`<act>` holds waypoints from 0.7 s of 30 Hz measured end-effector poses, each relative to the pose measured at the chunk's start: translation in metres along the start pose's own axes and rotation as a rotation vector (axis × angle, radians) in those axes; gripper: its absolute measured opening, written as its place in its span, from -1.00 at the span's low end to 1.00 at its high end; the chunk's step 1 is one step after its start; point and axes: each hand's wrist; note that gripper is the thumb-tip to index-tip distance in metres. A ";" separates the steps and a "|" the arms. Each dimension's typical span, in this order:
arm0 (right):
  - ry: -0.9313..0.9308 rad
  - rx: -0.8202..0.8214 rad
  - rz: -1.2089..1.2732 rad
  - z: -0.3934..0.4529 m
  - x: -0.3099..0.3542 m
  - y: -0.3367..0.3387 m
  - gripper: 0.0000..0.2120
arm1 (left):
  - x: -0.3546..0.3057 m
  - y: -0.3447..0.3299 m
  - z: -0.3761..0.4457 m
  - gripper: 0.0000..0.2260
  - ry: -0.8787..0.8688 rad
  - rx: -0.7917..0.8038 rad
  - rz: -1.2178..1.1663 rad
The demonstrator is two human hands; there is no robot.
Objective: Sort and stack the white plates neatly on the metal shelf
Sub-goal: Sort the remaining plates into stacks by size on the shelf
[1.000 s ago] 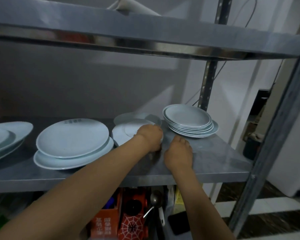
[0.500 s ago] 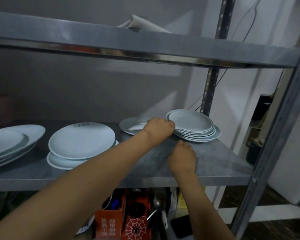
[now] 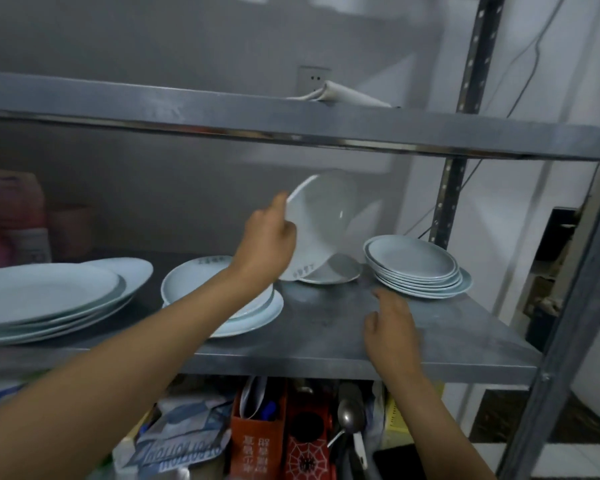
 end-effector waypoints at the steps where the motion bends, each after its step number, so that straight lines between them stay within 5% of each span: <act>1: 0.047 0.010 0.026 -0.003 0.011 0.000 -0.53 | 0.005 0.008 -0.002 -0.70 0.072 -0.046 -0.056; 7: 0.388 0.036 0.032 -0.007 0.084 0.006 -0.36 | 0.036 0.044 -0.002 -0.74 0.427 -0.201 -0.386; 13: 0.624 -0.036 -0.025 0.005 0.126 -0.007 -0.64 | 0.051 0.072 -0.016 -0.76 0.668 -0.267 -0.745; 21: 0.749 -0.069 -0.052 0.005 0.134 -0.022 -0.49 | 0.071 0.093 -0.035 -0.72 0.772 -0.203 -0.860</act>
Point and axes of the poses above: each hand's wrist, its own z-axis towards the middle knuckle, its own y-axis out of the back of the hand, x = y × z, and after that the axes turned 5 degrees about -z, right-handed
